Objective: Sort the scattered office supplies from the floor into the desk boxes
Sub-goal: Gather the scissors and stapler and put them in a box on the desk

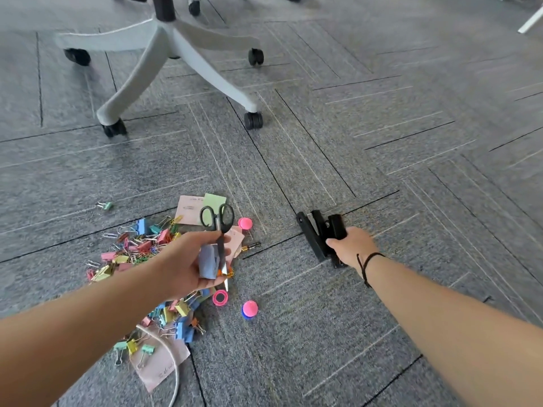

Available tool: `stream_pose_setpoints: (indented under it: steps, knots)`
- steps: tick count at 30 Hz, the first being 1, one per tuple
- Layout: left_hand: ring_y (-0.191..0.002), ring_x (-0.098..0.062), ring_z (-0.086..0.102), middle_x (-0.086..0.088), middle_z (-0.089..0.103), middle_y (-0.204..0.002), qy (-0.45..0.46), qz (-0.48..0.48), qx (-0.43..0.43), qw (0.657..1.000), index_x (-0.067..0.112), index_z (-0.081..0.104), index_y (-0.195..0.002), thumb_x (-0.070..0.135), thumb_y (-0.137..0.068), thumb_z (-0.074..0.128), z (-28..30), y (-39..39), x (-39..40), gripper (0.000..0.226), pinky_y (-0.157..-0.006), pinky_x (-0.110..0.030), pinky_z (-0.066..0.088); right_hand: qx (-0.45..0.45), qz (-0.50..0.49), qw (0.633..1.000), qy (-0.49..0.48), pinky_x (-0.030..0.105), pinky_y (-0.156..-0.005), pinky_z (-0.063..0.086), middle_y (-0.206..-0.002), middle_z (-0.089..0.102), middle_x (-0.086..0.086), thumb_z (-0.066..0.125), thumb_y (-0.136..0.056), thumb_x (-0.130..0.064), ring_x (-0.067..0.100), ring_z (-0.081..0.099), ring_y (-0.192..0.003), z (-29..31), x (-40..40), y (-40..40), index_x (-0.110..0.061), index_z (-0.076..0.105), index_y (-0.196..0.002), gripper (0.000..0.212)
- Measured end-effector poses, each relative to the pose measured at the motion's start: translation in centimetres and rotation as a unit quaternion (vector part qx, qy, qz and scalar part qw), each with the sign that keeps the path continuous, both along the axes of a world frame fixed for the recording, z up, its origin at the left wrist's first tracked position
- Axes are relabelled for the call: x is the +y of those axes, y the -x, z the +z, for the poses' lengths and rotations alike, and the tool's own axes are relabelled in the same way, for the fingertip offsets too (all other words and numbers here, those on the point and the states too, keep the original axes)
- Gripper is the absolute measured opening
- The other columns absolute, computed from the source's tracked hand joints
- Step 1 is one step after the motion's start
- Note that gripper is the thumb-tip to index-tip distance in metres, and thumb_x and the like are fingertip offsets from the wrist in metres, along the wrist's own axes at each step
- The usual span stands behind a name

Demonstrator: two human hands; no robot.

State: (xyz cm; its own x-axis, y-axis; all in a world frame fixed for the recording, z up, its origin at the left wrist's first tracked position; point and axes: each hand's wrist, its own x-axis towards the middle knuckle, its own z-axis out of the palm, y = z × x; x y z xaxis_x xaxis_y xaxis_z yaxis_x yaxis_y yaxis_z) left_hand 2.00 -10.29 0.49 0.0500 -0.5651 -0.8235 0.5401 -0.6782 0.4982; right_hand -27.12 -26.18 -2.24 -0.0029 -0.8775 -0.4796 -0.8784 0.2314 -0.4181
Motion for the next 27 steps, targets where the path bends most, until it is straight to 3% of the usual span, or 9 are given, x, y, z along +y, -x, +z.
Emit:
stream_pose_setpoints:
  steps: [6, 10, 15, 19, 22, 24, 27]
  knots:
    - [-0.081, -0.023, 0.062, -0.007, 0.069, -0.096, 0.023, -0.008, 0.047, 0.999, 0.014, 0.07, -0.105, 0.032, -0.098, 0.057, 0.3, 0.4, -0.3, 0.023, -0.091, -0.045, 0.048, -0.042, 0.067, 0.997, -0.019, 0.027, -0.053, 0.042, -0.071, 0.062, 0.005, 0.07, -0.089, -0.03, 0.021, 0.06, -0.064, 0.1, 1.5, -2.0, -0.011, 0.063, -0.086, 0.021]
    - [-0.088, -0.023, 0.06, -0.007, 0.067, -0.099, 0.027, -0.018, 0.043, 0.999, 0.013, 0.067, -0.108, 0.03, -0.098, 0.056, 0.2, 0.0, 0.0, 0.023, -0.085, -0.043, 0.05, -0.051, 0.157, 0.986, -0.033, 0.028, -0.056, 0.045, -0.071, 0.061, 0.002, 0.073, -0.087, -0.029, 0.017, 0.058, -0.063, 0.4, 3.0, -4.3, -0.014, 0.063, -0.084, 0.018]
    - [-0.08, -0.023, 0.061, -0.007, 0.065, -0.094, 0.035, -0.011, 0.037, 0.999, 0.013, 0.065, -0.106, 0.03, -0.098, 0.055, 0.4, -1.0, 0.3, 0.021, -0.077, -0.04, 0.052, -0.053, 0.176, 0.982, -0.038, 0.029, -0.055, 0.043, -0.07, 0.061, 0.003, 0.071, -0.084, -0.031, 0.018, 0.056, -0.059, 0.3, 3.7, -5.7, -0.006, 0.068, -0.096, 0.028]
    - [-0.078, -0.023, 0.06, -0.008, 0.065, -0.096, 0.033, 0.002, 0.033, 0.999, 0.013, 0.065, -0.108, 0.031, -0.097, 0.056, 0.7, -1.4, 0.5, 0.023, -0.072, -0.038, 0.053, -0.005, 0.159, 0.987, 0.027, 0.027, -0.053, 0.046, -0.078, 0.065, 0.002, 0.068, -0.091, -0.035, 0.018, 0.063, -0.067, 0.6, 2.8, -6.0, -0.012, 0.064, -0.1, 0.025]
    - [-0.083, -0.024, 0.06, -0.009, 0.065, -0.1, 0.036, -0.004, 0.032, 0.999, 0.012, 0.064, -0.114, 0.035, -0.096, 0.056, 0.6, -1.9, 0.6, 0.031, -0.079, -0.042, 0.052, 0.028, 0.179, 0.982, 0.063, 0.028, -0.067, 0.049, -0.107, 0.067, 0.004, 0.065, -0.095, -0.032, 0.022, 0.066, -0.09, 1.2, 2.6, -6.6, -0.014, 0.053, -0.13, 0.04]
    - [-0.084, -0.025, 0.06, -0.009, 0.065, -0.103, 0.039, -0.007, 0.034, 0.999, 0.013, 0.064, -0.115, 0.041, -0.095, 0.055, 0.4, -2.2, 0.6, 0.036, -0.085, -0.045, 0.05, 0.045, 0.186, 0.975, 0.109, 0.031, -0.071, 0.049, -0.122, 0.061, 0.004, 0.064, -0.096, -0.033, 0.022, 0.063, -0.096, 1.8, 3.2, -7.5, -0.018, 0.047, -0.136, 0.046]
    - [-0.088, -0.027, 0.059, -0.011, 0.065, -0.107, 0.037, 0.005, 0.034, 0.999, 0.013, 0.065, -0.113, 0.049, -0.095, 0.055, 0.1, -2.6, 0.6, 0.041, -0.087, -0.047, 0.048, 0.095, 0.278, 0.923, 0.247, 0.026, -0.071, 0.047, -0.111, 0.055, 0.0, 0.059, -0.096, -0.046, 0.014, 0.053, -0.089, 2.5, 4.5, -9.2, -0.019, 0.051, -0.127, 0.042]
